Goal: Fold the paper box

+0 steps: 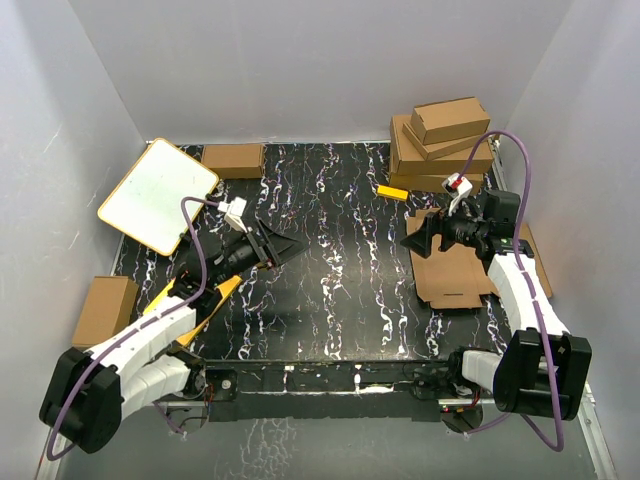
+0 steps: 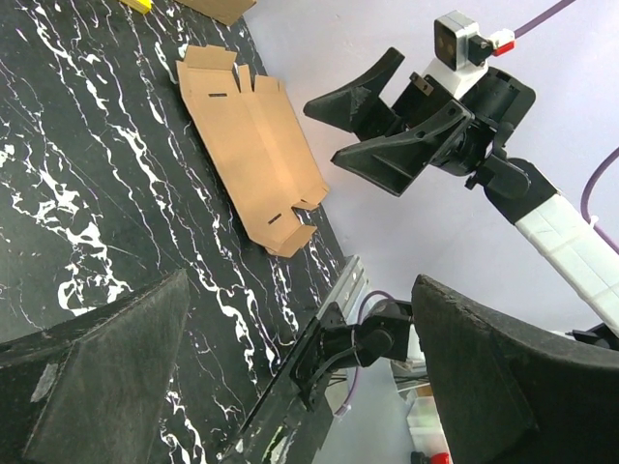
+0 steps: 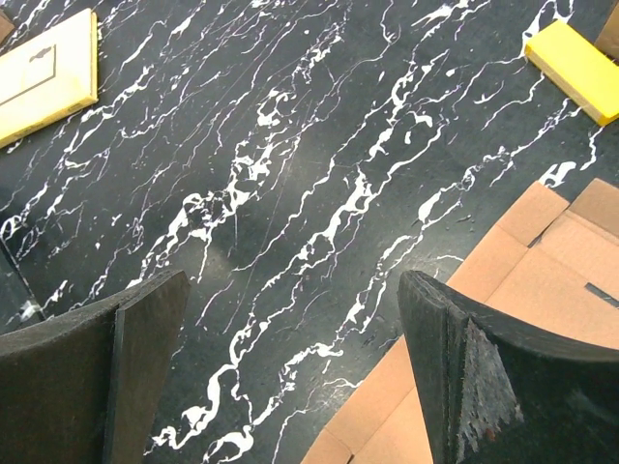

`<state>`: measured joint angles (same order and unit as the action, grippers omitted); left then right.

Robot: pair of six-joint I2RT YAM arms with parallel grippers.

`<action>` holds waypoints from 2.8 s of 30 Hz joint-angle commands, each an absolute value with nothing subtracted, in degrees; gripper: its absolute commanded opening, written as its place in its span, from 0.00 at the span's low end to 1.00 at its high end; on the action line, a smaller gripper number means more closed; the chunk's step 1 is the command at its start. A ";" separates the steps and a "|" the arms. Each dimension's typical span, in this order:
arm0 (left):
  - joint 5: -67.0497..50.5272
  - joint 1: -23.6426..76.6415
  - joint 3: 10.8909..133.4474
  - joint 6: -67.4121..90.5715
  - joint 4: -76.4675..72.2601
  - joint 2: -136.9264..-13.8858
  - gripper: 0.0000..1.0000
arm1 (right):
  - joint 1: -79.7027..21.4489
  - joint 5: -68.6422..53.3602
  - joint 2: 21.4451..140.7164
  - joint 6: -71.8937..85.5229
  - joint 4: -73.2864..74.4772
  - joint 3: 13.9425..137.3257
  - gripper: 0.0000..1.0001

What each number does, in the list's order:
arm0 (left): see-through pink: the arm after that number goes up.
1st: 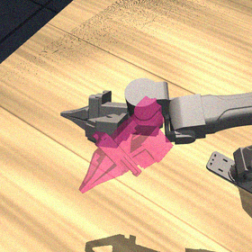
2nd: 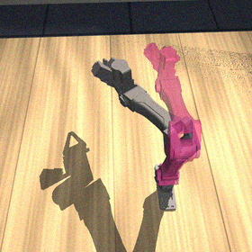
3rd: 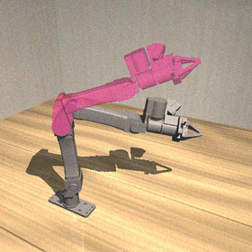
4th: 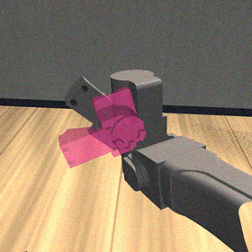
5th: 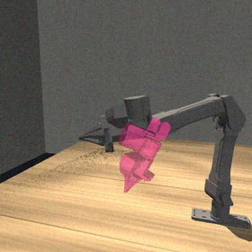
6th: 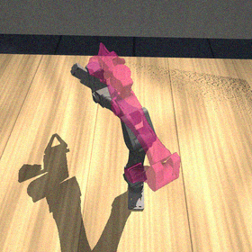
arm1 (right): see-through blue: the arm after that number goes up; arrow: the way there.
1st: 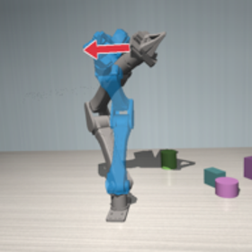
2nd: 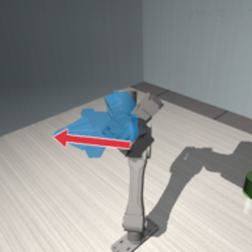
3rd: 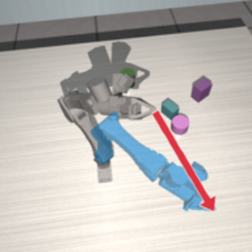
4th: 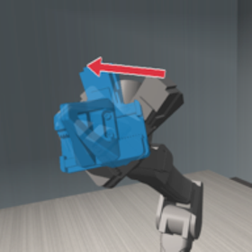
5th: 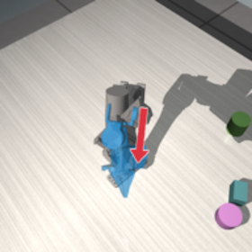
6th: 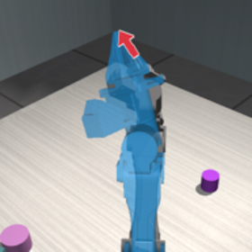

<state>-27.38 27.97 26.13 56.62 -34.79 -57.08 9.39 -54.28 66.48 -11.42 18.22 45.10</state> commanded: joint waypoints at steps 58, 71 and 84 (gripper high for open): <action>4.29 55.89 88.59 69.61 -17.93 -133.02 0.37 | 11.88 -33.85 69.25 -7.65 9.43 44.12 0.77; 2.56 56.00 93.96 71.27 -19.42 -138.20 0.23 | 11.89 -34.36 68.95 -7.58 9.47 44.21 0.77; 5.15 56.12 86.68 63.84 -27.94 -132.54 0.00 | 11.94 -35.48 68.70 -7.89 9.54 44.21 0.77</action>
